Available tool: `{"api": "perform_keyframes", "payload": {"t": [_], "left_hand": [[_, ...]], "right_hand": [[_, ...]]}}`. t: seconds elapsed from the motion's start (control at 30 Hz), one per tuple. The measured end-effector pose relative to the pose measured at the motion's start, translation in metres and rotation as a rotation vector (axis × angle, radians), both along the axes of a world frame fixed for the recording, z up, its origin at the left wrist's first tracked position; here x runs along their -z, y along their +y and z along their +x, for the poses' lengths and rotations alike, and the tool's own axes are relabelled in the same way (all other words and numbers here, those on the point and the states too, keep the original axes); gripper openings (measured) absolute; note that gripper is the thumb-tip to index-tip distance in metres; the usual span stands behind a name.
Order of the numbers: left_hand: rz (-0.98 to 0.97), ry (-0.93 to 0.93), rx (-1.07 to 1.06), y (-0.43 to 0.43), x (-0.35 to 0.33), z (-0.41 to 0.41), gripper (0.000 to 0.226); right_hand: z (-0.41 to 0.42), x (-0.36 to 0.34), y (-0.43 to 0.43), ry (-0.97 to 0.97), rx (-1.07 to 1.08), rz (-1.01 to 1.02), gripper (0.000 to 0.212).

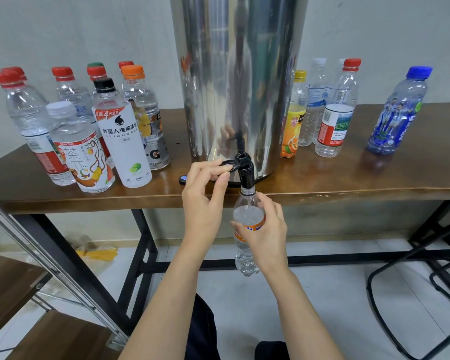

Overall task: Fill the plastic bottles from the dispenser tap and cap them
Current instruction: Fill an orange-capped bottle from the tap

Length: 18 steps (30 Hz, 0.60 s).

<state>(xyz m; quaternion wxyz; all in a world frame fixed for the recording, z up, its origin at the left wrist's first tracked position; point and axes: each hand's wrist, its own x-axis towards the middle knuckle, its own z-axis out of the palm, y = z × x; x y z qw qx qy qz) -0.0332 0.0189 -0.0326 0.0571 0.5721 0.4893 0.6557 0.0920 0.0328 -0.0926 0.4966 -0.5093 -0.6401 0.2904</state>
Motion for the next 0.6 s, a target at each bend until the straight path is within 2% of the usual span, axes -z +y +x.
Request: {"api": "perform_keyframes", "payload": {"t": [0.27, 0.6], "left_hand": [[0.02, 0.073, 0.024, 0.004, 0.002, -0.009, 0.014], [0.022, 0.328, 0.023, 0.011, -0.007, -0.031, 0.018]], "right_hand": [[0.0, 0.0, 0.001, 0.002, -0.01, 0.012, 0.078], [0.002, 0.0, 0.002, 0.021, -0.035, 0.014, 0.077]]}}
